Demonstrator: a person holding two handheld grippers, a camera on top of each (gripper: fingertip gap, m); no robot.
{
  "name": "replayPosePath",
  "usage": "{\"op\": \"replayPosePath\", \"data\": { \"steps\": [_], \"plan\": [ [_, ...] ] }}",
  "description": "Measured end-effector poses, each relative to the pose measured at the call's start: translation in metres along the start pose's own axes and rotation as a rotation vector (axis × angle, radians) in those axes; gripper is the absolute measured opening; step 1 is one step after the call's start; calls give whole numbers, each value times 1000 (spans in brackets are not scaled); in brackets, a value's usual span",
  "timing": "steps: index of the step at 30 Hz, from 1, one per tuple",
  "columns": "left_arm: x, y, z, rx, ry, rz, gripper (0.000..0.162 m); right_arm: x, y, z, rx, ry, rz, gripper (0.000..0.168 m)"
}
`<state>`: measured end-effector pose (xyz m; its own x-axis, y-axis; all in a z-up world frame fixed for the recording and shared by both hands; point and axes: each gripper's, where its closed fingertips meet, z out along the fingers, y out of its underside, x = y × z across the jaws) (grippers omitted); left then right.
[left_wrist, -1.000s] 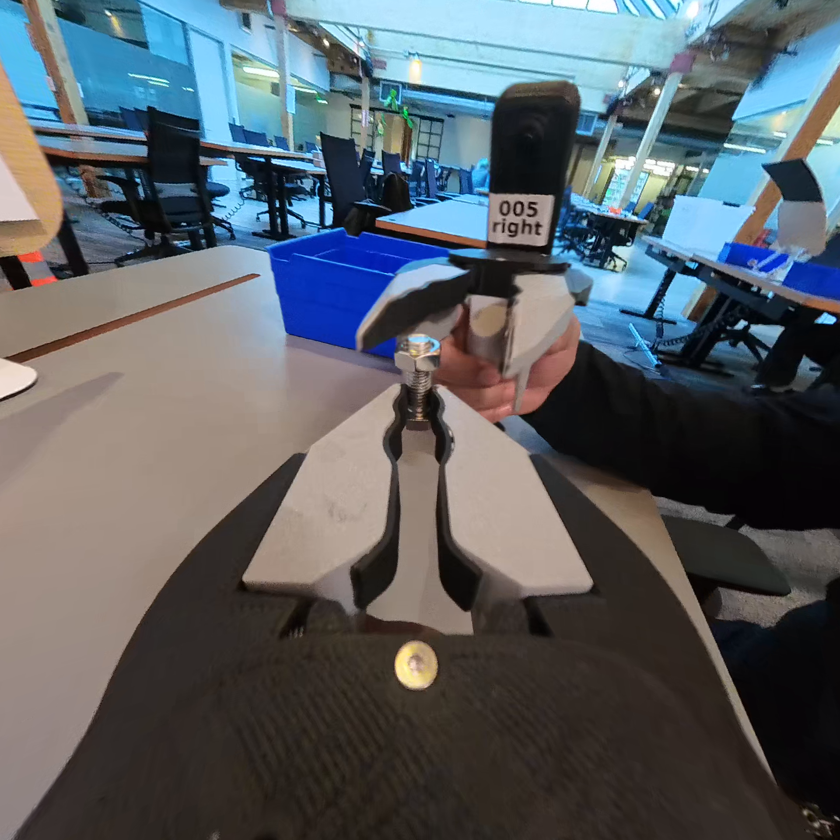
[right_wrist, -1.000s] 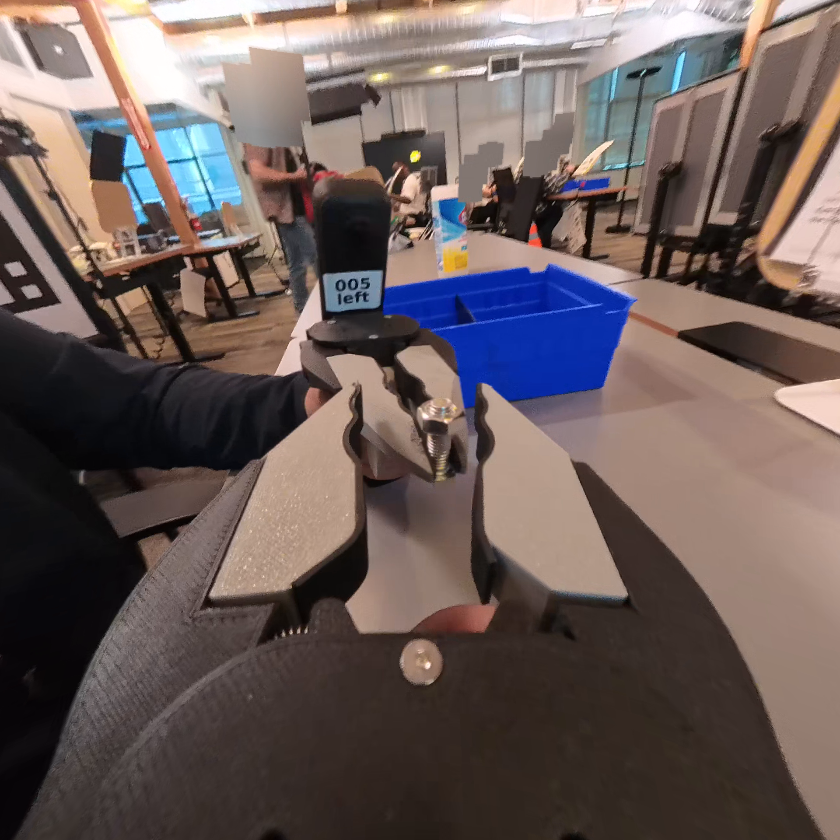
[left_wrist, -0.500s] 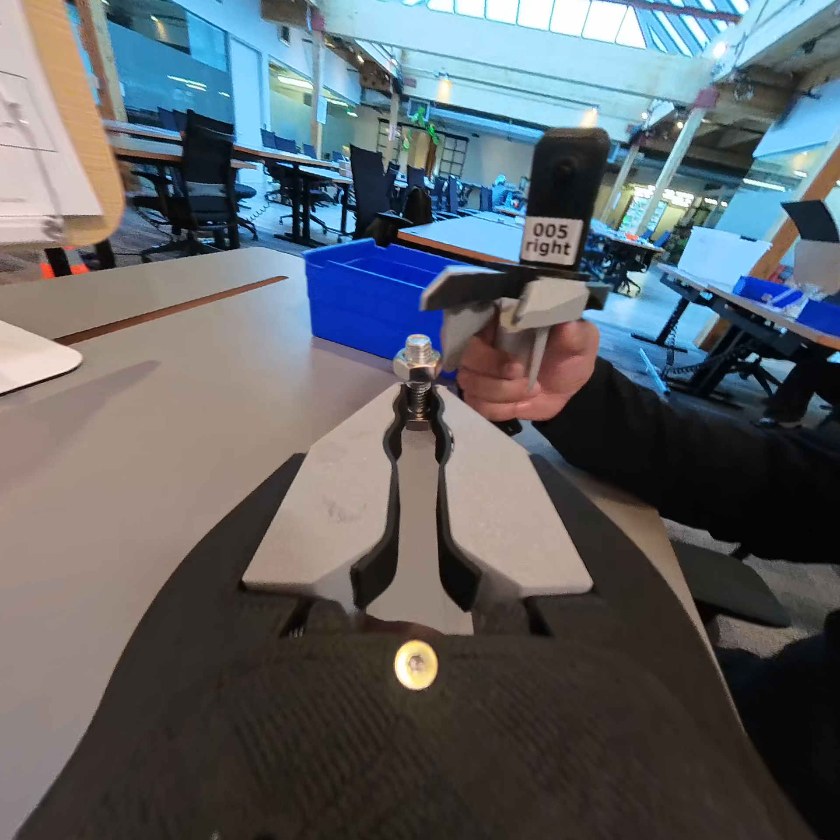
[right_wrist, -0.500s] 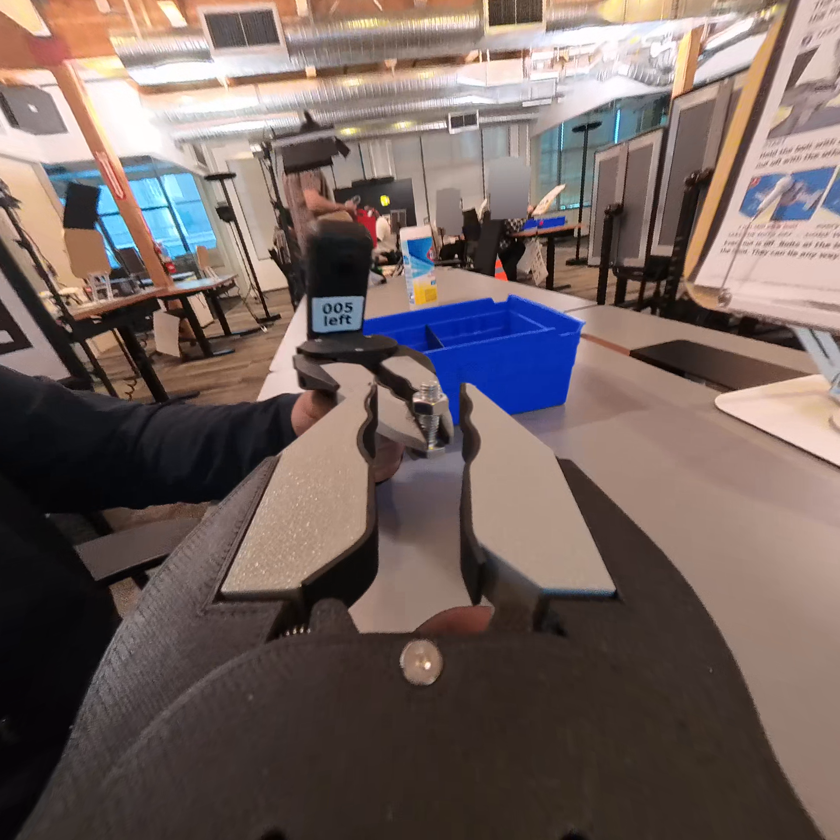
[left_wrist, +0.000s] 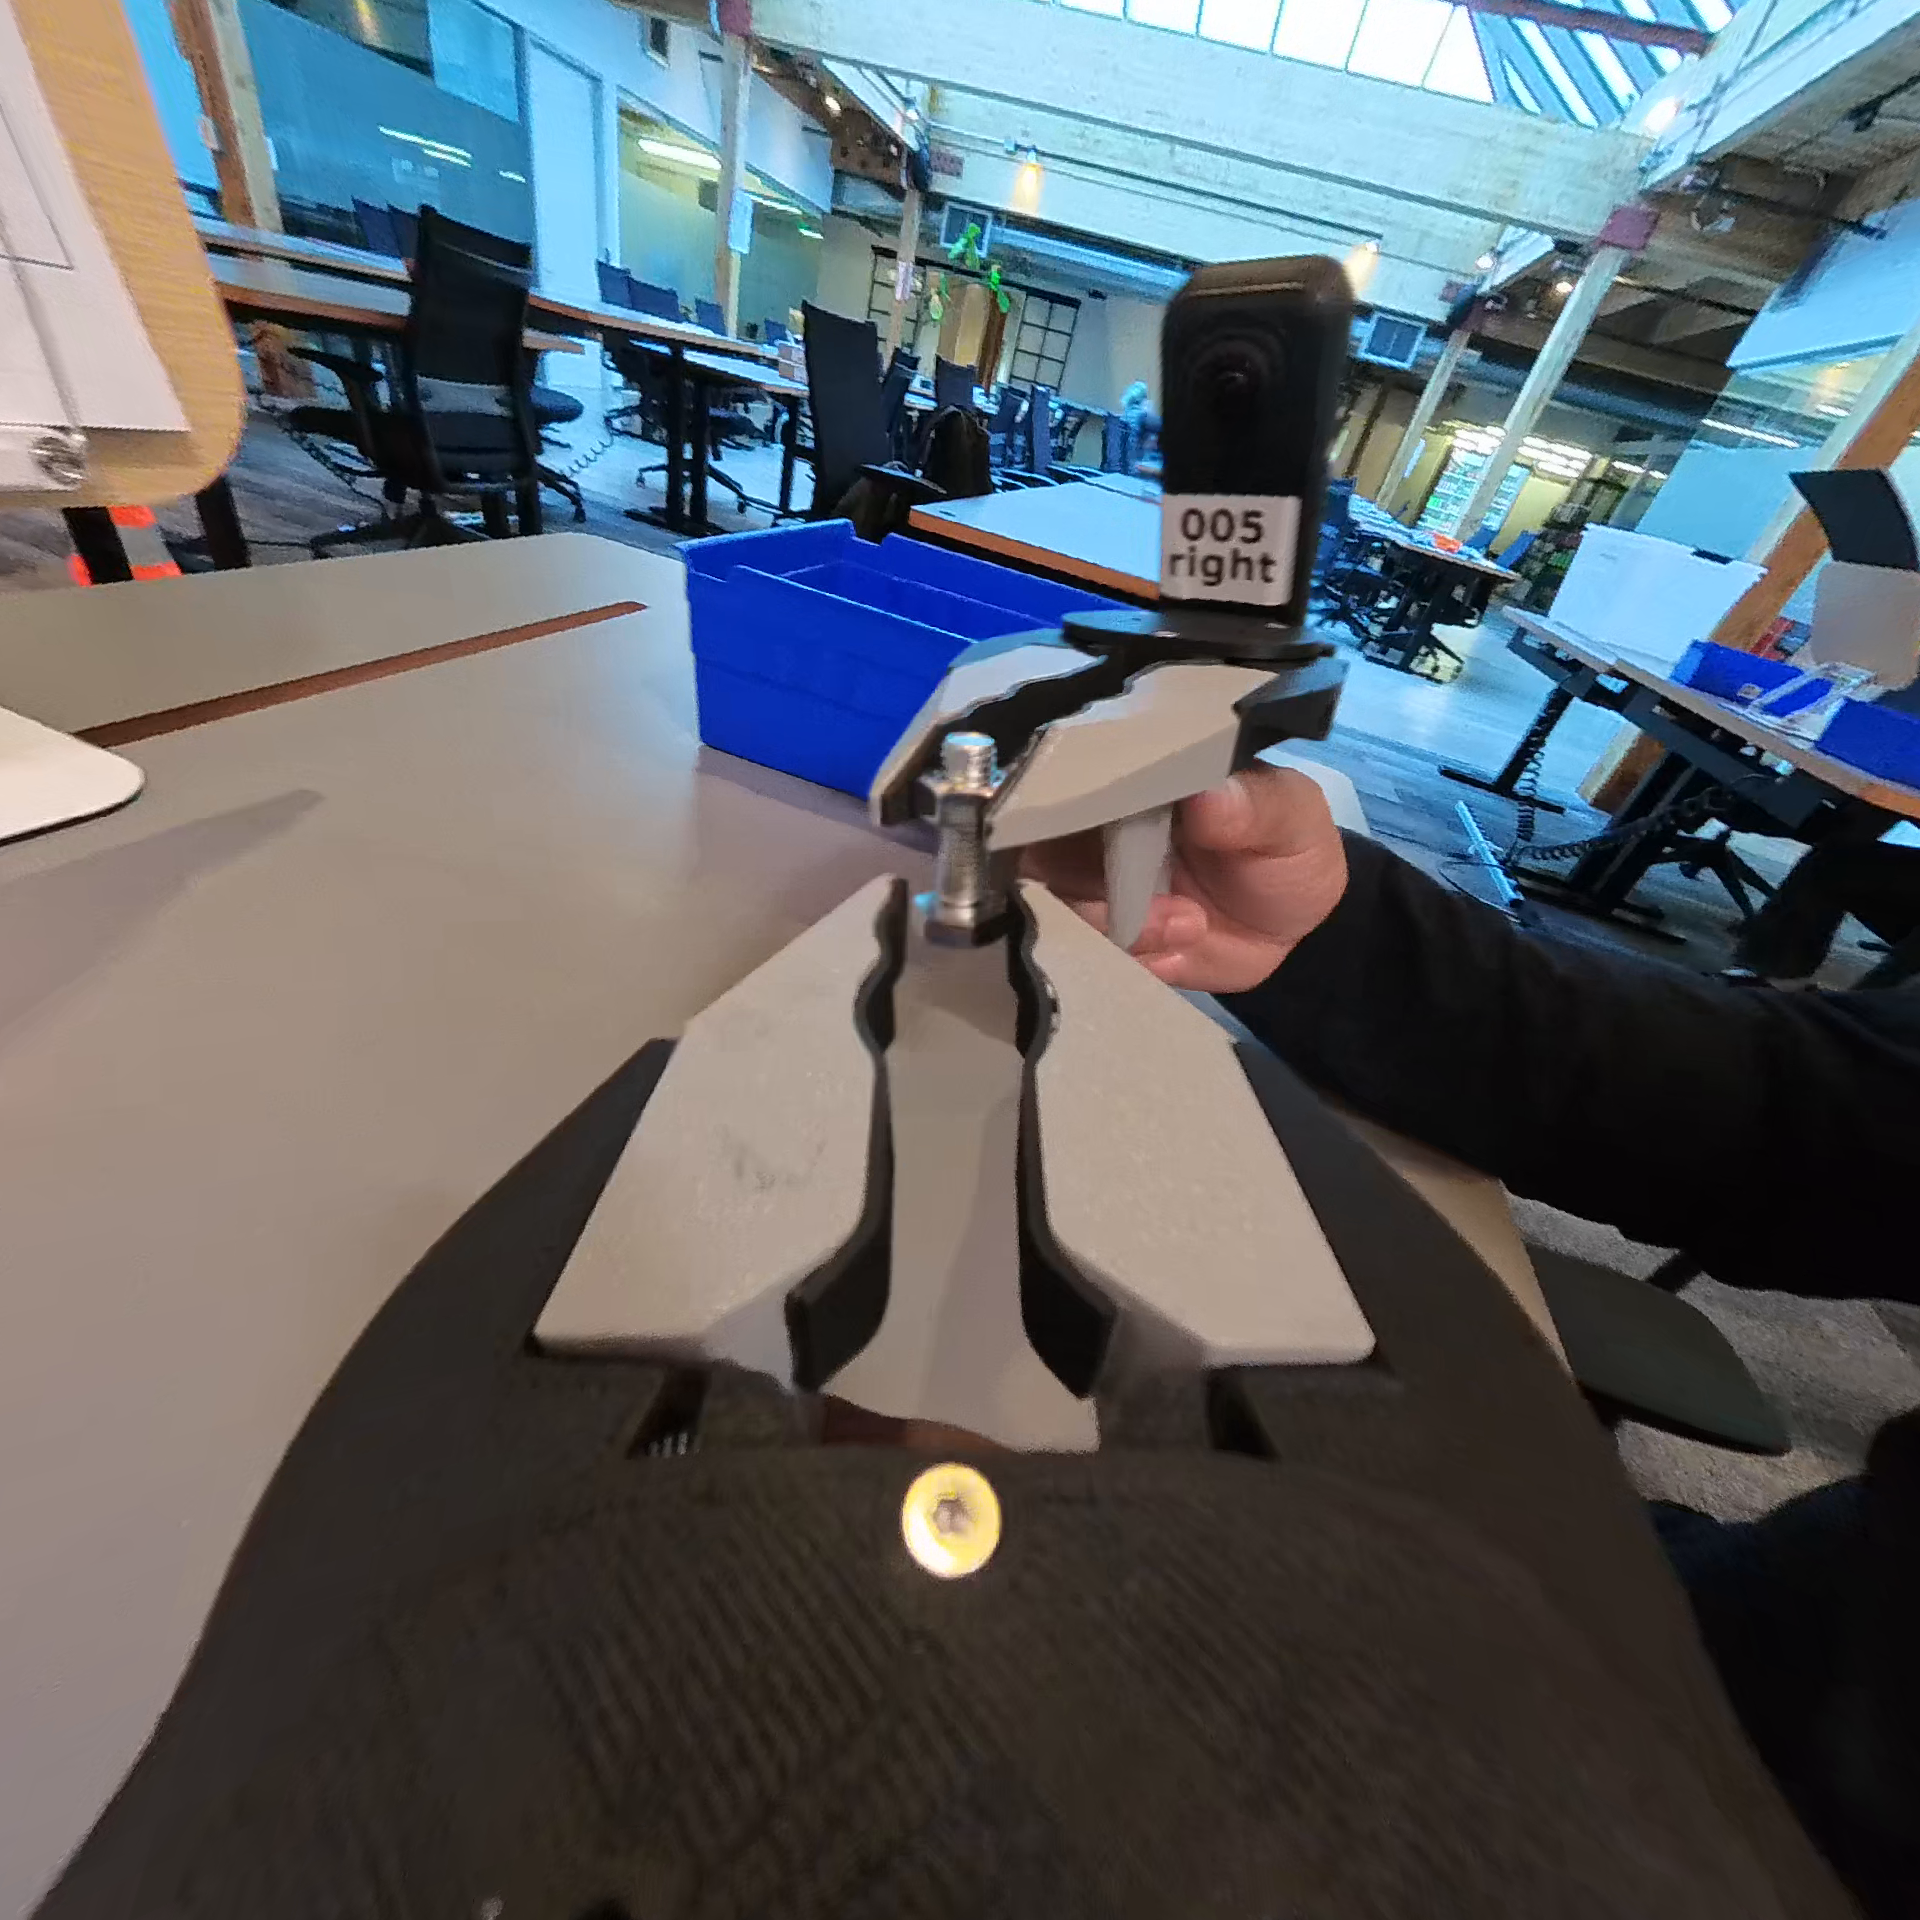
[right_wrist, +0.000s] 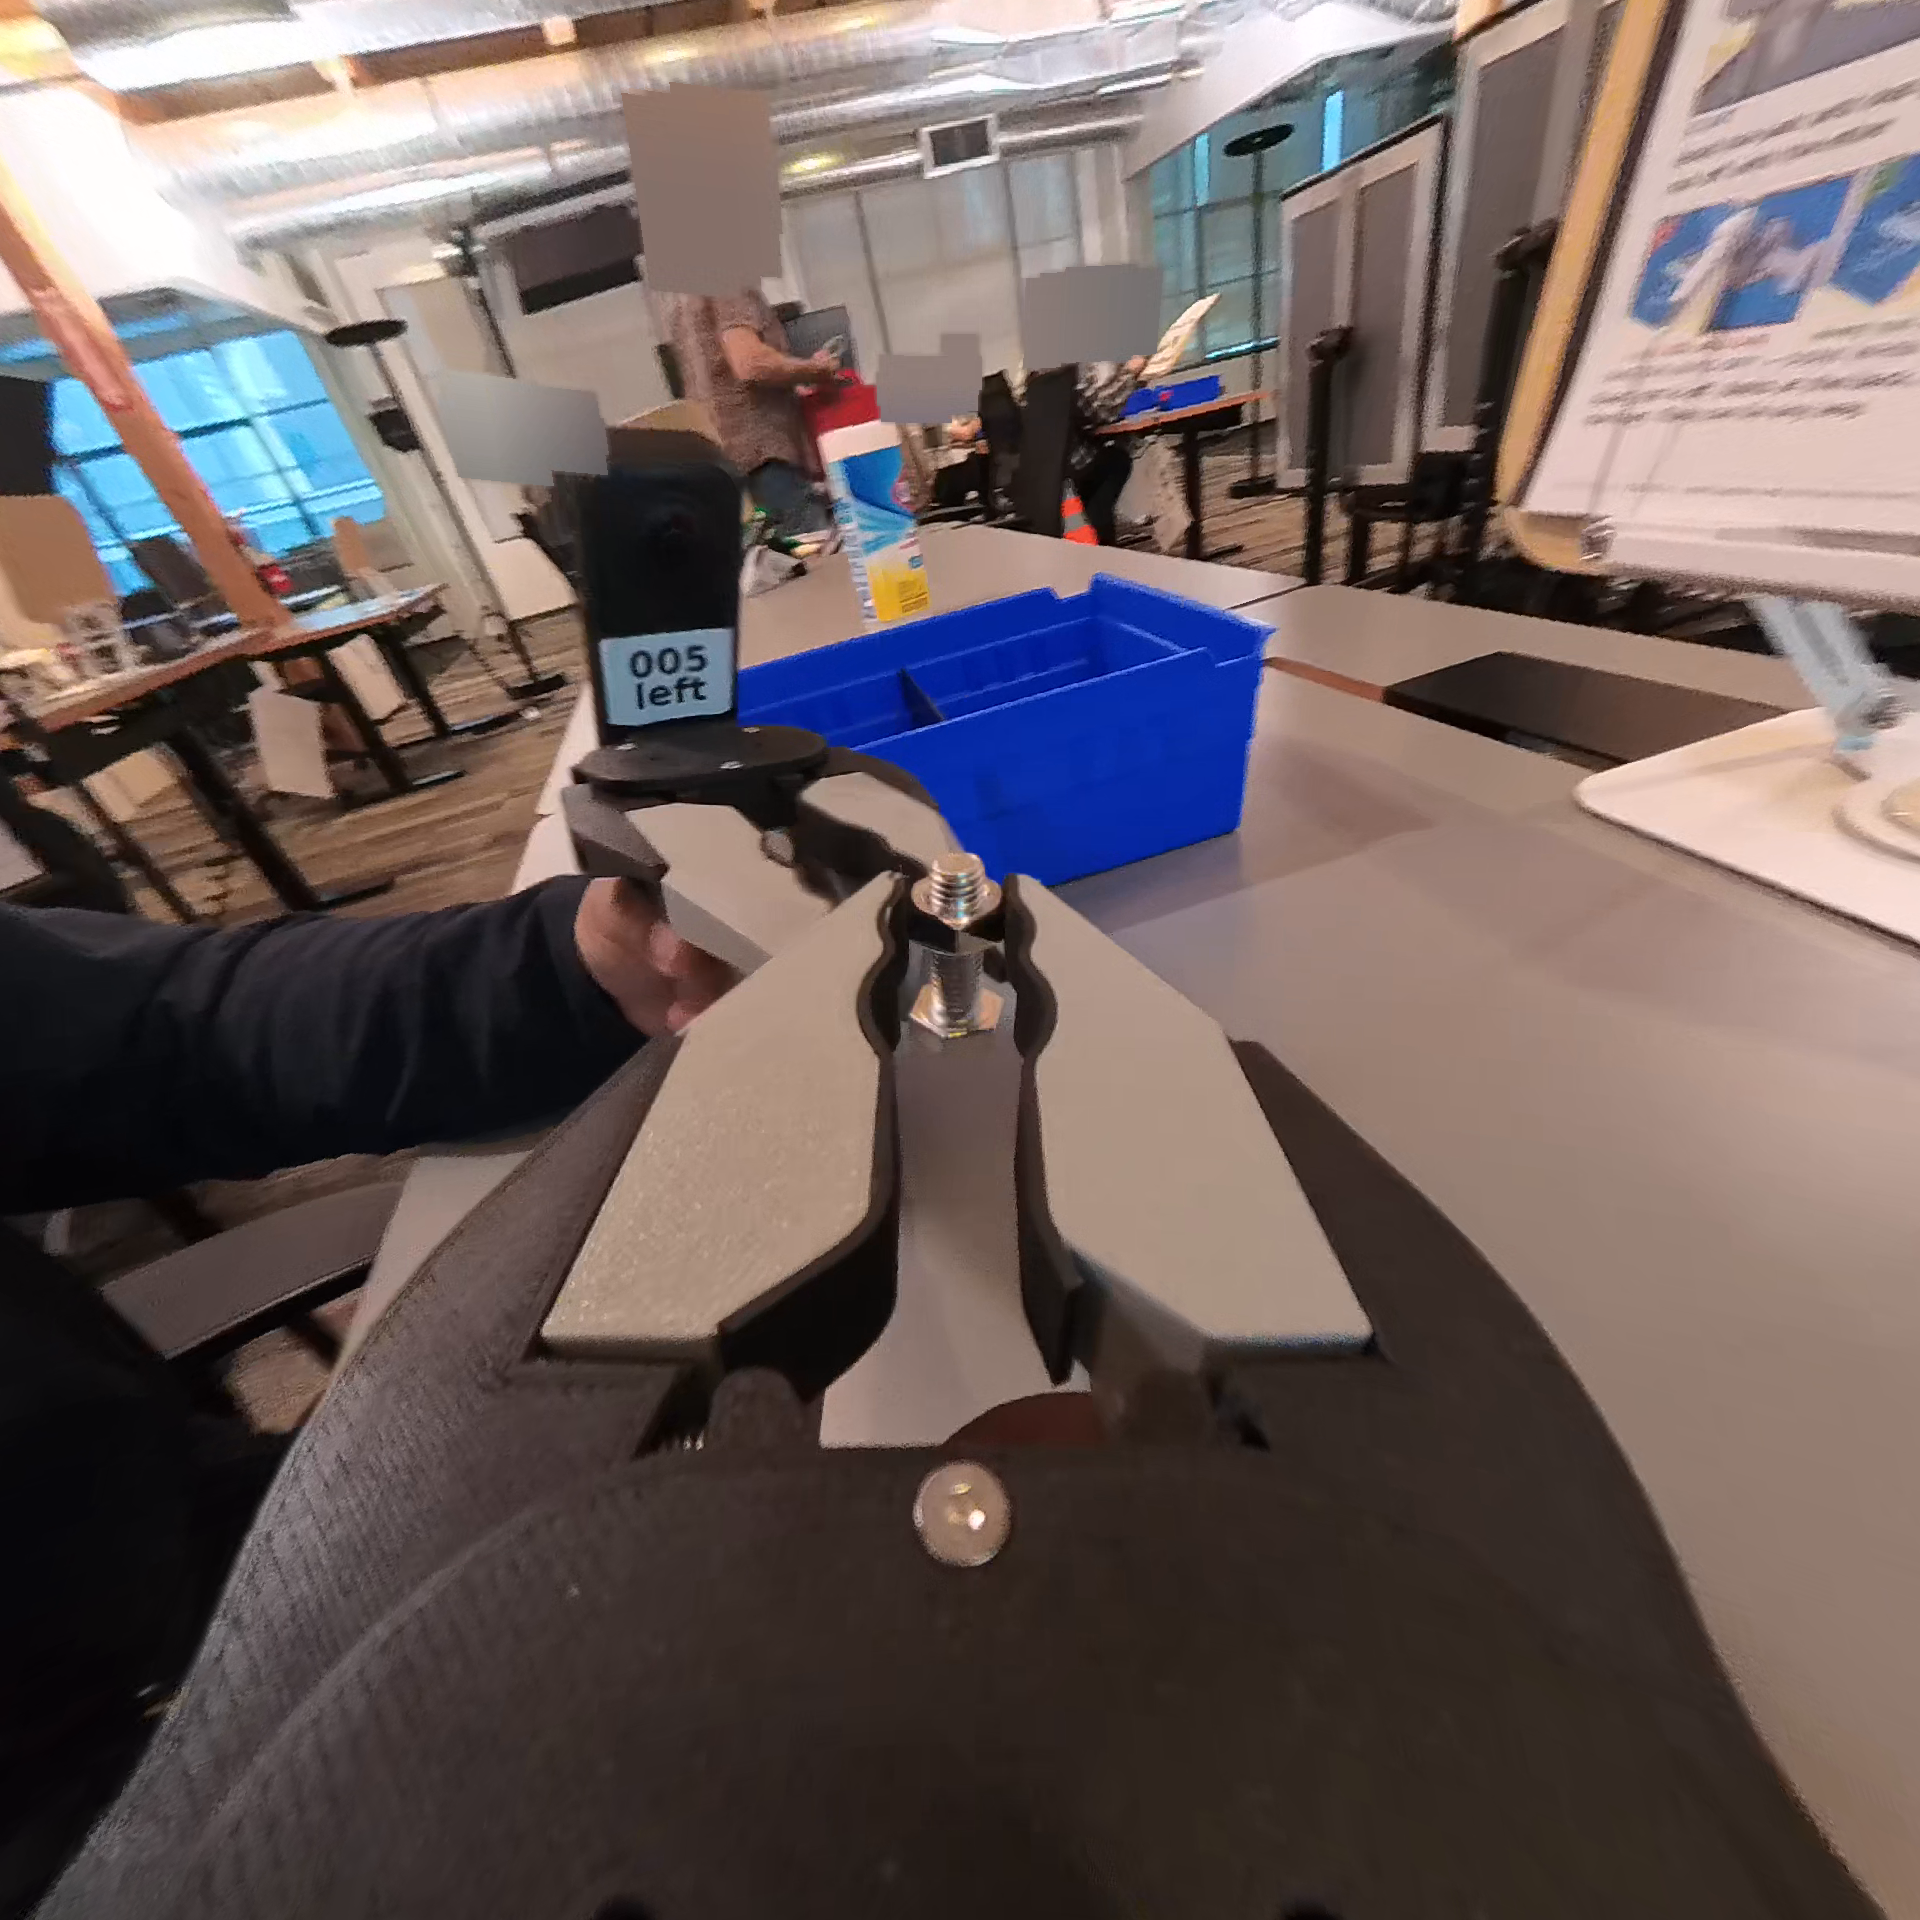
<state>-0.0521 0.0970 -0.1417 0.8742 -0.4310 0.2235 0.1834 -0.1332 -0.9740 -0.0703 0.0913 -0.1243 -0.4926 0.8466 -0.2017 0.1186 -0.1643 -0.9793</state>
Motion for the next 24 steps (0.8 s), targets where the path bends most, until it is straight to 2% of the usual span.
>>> {"op": "replayPosePath", "data": {
  "steps": [4, 5, 9, 12, 15, 17, 19, 24],
  "plan": [
    [-5, 11, 2, -64, -15, -28, 49, 22, -5, -20, -2, 219, -99, 14],
    [-6, 13, 4, -73, -27, -24, 52, 22, -10, -27, 11, 265, -113, 14],
    [-8, 26, 10, -121, -56, -12, 51, 14, -46, -81, 81, 465, -199, 14],
    [-10, 37, 14, -173, -84, 9, 43, 26, -80, -152, 74, 749, -310, 15],
    [-11, 44, 17, -212, -101, 28, 39, 50, -94, -227, -10, 988, -329, 15],
    [-11, 47, 17, -225, -111, 29, 37, 73, -78, -262, -118, 1050, -225, 14],
    [-13, 48, 17, -234, -121, 27, 36, 95, -46, -281, -248, 1051, -92, 14],
    [-18, 49, 15, -239, -133, 2, 35, 139, 41, -298, -530, 1057, 54, 15]
  ]
}}
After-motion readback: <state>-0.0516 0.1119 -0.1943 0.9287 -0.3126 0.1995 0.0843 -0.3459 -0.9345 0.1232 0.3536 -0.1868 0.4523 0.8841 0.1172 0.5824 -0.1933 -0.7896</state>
